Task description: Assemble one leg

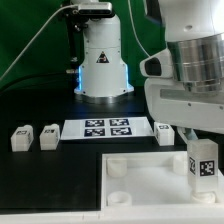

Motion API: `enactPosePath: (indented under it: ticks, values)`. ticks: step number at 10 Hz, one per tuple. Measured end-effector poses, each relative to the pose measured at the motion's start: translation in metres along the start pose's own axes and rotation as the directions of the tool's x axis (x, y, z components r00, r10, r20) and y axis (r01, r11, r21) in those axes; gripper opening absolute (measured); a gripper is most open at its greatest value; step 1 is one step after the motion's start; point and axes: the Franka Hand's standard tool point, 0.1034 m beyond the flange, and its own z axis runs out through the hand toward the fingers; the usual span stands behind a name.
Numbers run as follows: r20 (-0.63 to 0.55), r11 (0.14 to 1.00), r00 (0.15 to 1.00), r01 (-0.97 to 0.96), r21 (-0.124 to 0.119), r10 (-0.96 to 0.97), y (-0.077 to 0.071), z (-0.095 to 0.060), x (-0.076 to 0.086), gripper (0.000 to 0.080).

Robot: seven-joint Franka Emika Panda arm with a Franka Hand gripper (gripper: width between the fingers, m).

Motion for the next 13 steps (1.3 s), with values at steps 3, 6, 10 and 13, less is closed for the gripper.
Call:
enactPosePath:
  ticks: [3, 6, 10, 13]
  values:
    - [-0.005, 0.946, 0.946, 0.324, -0.011, -0.324, 0.002, 0.0, 0.003, 0.0649]
    - [-0.012, 0.785, 0.785, 0.618, -0.051, -0.619, 0.006, -0.004, 0.014, 0.0649]
    - [-0.002, 0.751, 0.751, 0.659, -0.049, -0.66, 0.004, -0.008, 0.019, 0.0649]
    - [-0.008, 0.739, 0.739, 0.672, -0.051, -0.673, 0.011, -0.007, 0.023, 0.0649]
